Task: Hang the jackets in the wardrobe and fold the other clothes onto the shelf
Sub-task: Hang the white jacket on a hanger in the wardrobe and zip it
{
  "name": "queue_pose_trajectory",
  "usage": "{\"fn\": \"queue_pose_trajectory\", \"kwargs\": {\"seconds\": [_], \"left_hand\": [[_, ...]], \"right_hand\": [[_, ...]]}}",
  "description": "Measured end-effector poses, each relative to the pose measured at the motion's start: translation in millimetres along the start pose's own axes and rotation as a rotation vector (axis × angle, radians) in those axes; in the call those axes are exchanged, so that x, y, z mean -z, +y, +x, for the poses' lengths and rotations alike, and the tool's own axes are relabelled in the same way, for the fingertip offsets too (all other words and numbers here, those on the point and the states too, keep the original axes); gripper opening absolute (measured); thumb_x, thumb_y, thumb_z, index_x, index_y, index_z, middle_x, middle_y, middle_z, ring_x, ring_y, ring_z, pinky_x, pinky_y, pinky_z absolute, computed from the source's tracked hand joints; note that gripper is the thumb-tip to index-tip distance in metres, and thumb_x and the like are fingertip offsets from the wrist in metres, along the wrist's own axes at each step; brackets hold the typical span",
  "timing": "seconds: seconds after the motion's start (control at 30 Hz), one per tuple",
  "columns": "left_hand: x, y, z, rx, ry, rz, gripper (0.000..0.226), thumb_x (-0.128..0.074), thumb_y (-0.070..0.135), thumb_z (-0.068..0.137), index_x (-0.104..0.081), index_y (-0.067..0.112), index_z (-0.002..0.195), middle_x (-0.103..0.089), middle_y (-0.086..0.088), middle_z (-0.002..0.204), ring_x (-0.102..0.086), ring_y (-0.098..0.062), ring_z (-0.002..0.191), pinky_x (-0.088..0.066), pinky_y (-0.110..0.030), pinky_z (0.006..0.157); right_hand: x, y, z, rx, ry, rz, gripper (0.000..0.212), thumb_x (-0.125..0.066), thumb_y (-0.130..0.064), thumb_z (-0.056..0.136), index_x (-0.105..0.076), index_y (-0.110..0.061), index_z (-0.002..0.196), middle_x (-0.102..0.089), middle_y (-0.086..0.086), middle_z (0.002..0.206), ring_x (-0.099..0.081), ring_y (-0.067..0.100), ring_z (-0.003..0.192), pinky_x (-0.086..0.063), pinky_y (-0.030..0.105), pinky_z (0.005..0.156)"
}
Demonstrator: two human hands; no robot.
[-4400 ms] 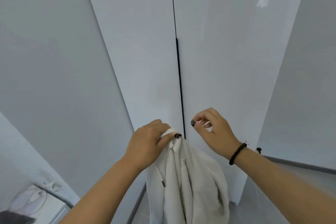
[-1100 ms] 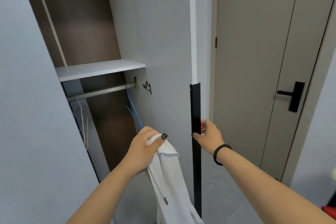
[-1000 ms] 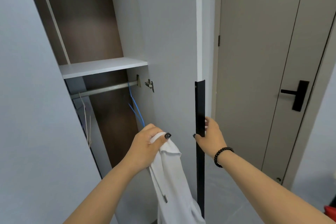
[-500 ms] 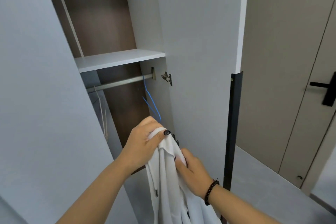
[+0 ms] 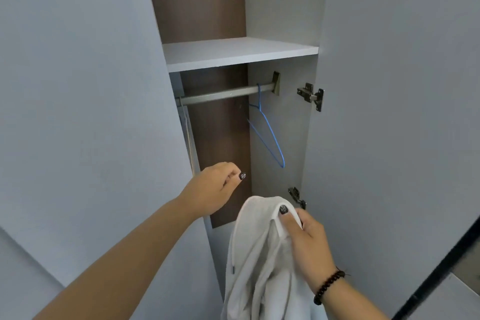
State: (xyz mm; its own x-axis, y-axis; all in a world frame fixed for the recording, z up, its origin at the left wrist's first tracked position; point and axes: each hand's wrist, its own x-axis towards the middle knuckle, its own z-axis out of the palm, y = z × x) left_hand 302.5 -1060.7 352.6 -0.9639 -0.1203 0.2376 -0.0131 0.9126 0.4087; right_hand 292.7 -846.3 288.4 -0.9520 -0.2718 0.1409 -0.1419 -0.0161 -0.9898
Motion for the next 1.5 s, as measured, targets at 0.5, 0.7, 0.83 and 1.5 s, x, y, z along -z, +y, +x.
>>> {"fn": "queue_pose_trajectory", "kwargs": {"seconds": [0.5,0.7,0.83,1.5], "left_hand": [[-25,-110,78,-0.202,-0.108,1.179,0.110,-0.052,0.065,0.082,0.015,0.012,0.150,-0.046,-0.021,0.141,-0.045,-0.041,0.129,-0.010,-0.066,0.111],[-9,-85,64,-0.070,-0.162,1.515,0.090,-0.053,0.042,0.090,-0.001,0.003,0.153,-0.060,-0.017,0.087,-0.059,-0.034,0.106,0.017,-0.069,0.104],[7,-73,55,-0.004,-0.305,1.625,0.049,-0.059,0.044,0.092,-0.054,0.019,0.133,-0.054,-0.011,0.137,-0.040,-0.037,0.134,-0.013,-0.055,0.118],[17,31,-142,0.125,-0.165,1.392,0.042,-0.069,0.013,0.087,-0.057,0.000,0.126,-0.059,-0.015,0.126,-0.049,-0.031,0.121,-0.021,-0.041,0.117]], "right_hand": [[-67,24,30,-0.124,-0.064,-0.156,0.039,-0.056,-0.021,0.094,-0.042,0.006,0.069,-0.037,0.004,0.061,-0.034,0.013,0.059,-0.029,0.028,0.056],[-64,21,20,-0.127,-0.045,-0.156,0.034,-0.055,-0.018,0.094,-0.049,0.004,0.069,-0.043,0.003,0.061,-0.039,0.013,0.059,-0.033,0.028,0.056],[-62,10,11,-0.102,-0.051,-0.131,0.037,-0.057,-0.017,0.093,-0.046,-0.016,0.059,-0.039,-0.004,0.055,-0.035,0.011,0.055,-0.030,0.023,0.050],[23,-31,-112,-0.113,-0.436,0.001,0.034,-0.061,-0.026,0.091,-0.063,0.004,0.075,-0.042,0.003,0.061,-0.037,0.014,0.057,-0.029,0.022,0.048]]}}
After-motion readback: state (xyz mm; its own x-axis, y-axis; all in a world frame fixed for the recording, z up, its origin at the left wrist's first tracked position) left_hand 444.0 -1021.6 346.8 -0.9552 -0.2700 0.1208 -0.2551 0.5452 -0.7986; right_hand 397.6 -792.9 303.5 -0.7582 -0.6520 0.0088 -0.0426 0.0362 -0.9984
